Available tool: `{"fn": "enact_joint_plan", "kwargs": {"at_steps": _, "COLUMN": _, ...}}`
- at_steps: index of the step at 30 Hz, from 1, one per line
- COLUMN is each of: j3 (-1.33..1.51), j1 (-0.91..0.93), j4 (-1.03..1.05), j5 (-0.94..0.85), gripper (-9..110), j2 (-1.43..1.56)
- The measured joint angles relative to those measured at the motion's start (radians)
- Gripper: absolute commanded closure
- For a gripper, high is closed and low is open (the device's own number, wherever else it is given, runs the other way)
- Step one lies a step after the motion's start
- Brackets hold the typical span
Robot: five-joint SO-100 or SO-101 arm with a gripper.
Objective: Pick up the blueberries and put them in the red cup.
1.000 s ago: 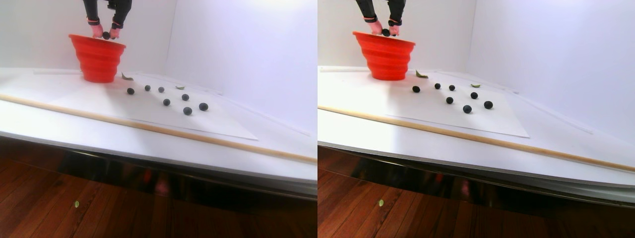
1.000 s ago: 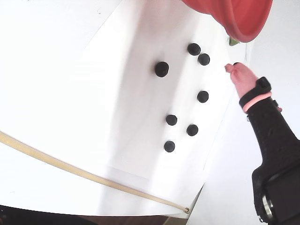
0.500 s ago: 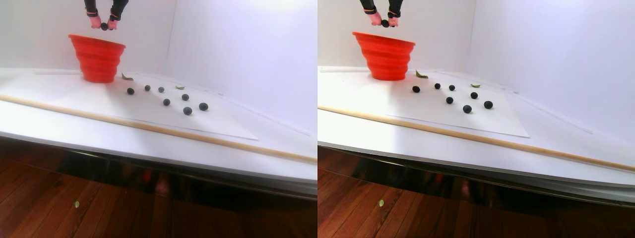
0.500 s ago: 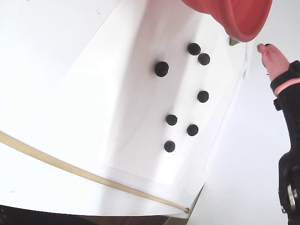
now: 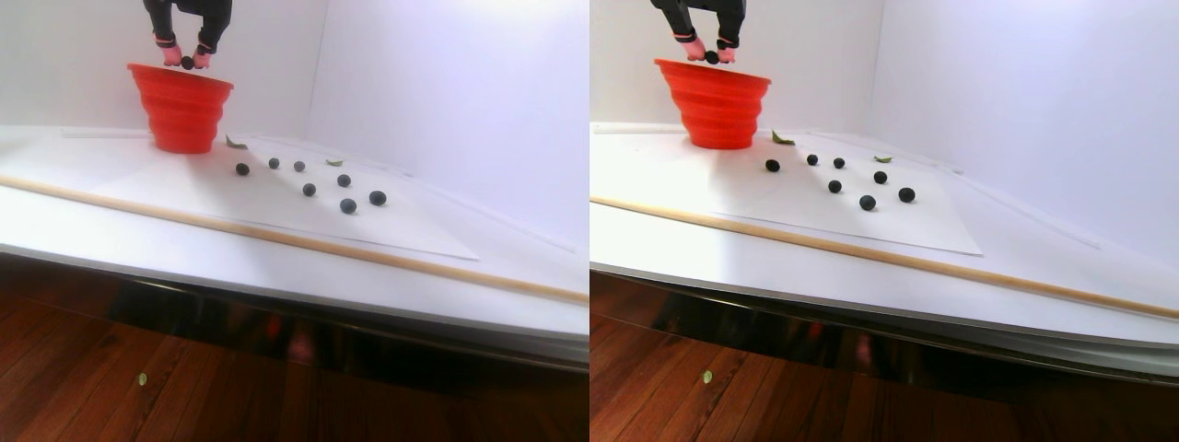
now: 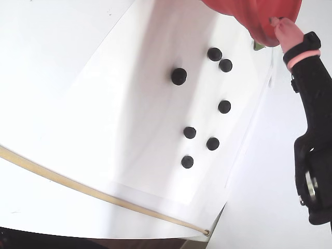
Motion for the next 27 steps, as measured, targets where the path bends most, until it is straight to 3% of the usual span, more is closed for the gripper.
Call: {"fn": "enact_joint_plan", "kwargs": {"at_steps": 27, "j3": -0.035, "j1": 0.000, "j4": -0.034, "j5": 0.011, "gripper": 85, "j2": -0.048}}
